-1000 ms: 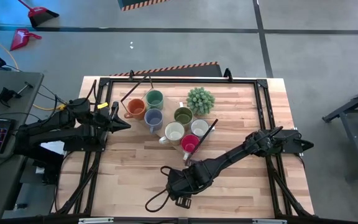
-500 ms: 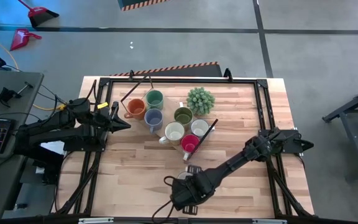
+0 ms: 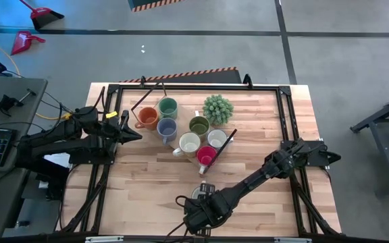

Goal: Place coffee mugs
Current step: Put the blue patterned mug on the shelf

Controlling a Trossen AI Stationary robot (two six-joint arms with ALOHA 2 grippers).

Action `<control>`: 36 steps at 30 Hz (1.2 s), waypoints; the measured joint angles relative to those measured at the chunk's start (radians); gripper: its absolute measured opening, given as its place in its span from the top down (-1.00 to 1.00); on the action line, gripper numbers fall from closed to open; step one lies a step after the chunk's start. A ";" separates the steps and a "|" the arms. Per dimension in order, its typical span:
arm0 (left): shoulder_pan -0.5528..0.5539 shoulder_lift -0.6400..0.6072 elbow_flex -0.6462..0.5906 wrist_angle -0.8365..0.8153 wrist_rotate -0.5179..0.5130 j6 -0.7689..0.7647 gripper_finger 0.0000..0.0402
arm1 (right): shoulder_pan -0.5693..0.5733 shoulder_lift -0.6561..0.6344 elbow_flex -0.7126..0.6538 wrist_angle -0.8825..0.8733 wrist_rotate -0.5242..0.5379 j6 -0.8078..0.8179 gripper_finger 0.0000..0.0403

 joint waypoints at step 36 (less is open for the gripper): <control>0.000 0.000 0.000 0.005 0.000 -0.001 1.00 | -0.022 0.076 0.000 0.052 -0.009 0.054 0.90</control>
